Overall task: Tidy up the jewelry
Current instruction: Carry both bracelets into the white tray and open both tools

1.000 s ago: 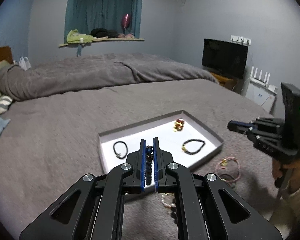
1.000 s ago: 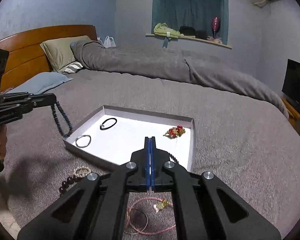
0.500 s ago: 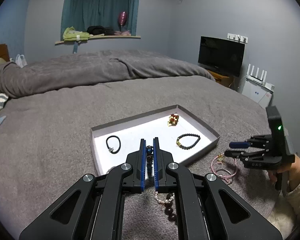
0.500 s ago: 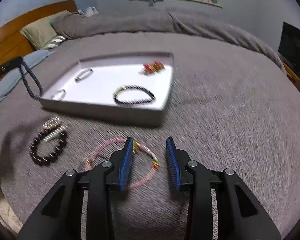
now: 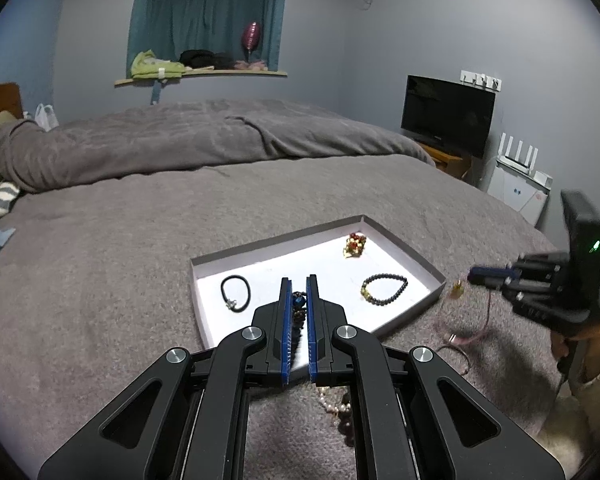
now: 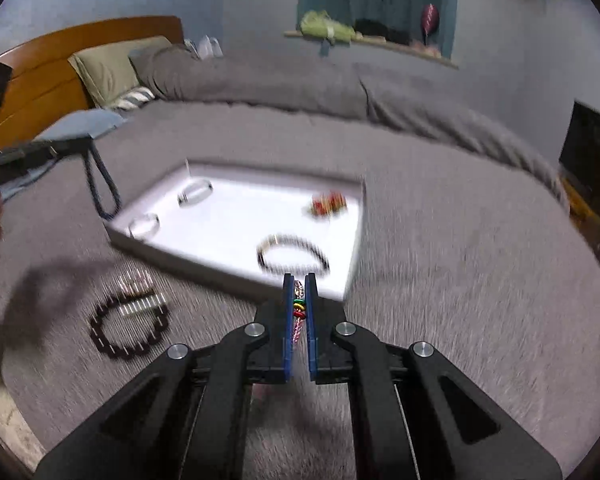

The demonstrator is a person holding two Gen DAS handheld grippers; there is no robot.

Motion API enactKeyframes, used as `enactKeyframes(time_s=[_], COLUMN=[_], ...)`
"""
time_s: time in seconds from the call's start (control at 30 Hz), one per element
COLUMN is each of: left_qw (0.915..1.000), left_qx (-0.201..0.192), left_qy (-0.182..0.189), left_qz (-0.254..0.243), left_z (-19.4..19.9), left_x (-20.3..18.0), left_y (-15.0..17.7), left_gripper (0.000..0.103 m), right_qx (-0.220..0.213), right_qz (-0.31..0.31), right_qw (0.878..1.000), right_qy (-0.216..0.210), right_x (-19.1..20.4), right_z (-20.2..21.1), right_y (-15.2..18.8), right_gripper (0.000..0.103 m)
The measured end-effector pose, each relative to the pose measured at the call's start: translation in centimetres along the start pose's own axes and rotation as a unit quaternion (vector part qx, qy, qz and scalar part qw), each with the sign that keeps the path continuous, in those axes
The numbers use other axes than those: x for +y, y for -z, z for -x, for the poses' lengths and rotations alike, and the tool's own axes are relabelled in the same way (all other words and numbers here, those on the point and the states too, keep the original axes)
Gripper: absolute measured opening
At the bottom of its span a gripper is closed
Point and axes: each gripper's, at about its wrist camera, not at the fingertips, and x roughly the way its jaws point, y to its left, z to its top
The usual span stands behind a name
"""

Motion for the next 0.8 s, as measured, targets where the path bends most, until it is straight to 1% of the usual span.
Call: enactKeyframes(time_s=[0.13, 0.27, 0.37, 0.43, 0.53, 0.6, 0.7, 0.8], left_qw=[0.9999, 0.9997, 0.9992, 0.9982, 0.9974, 0.9973, 0.9957, 0.9925], left_qx=[0.005, 0.017, 0.031, 0.049, 0.066, 0.07, 0.09, 0.122], left_qy=[-0.005, -0.01, -0.008, -0.013, -0.001, 0.01, 0.022, 0.002], left_qz=[-0.012, -0.016, -0.022, -0.031, -0.031, -0.022, -0.001, -0.008], left_z=[-0.9, -2.9, -4.9, -6.7, -8.8, -9.6, -11.3, -13.2], left_x=[0.2, 1.0, 1.2, 1.0, 0.8, 1.1, 2.0, 2.5], left_y=[-1.3, -2.6, -3.0, -2.9, -2.7, -2.6, -2.2, -1.3], left_gripper=[0.008, 0.008, 0.008, 0.008, 0.008, 0.008, 0.008, 0.008], right_qx=[-0.029, -0.044, -0.046, -0.042, -0.023, -0.015, 0.015, 0.059], right_qz=[0.022, 0.014, -0.005, -0.002, -0.009, -0.007, -0.009, -0.012], right_qw=[0.999, 0.999, 0.999, 0.999, 0.999, 0.999, 1.0, 0.998], right_qy=[0.006, -0.007, -0.024, -0.019, -0.03, -0.028, -0.023, -0.012], right_x=[0.8, 0.7, 0.6, 1.0, 1.5, 1.8, 1.8, 1.5], right_z=[-0.2, -1.7, -4.1, -6.1, -9.5, -11.0, -14.0, -16.6], right_y=[-3.7, -6.8, -8.8, -10.0, -11.3, -11.6, -11.6, -10.8], right_gripper=[0.005, 0.005, 0.005, 0.005, 0.005, 0.005, 0.005, 0.005])
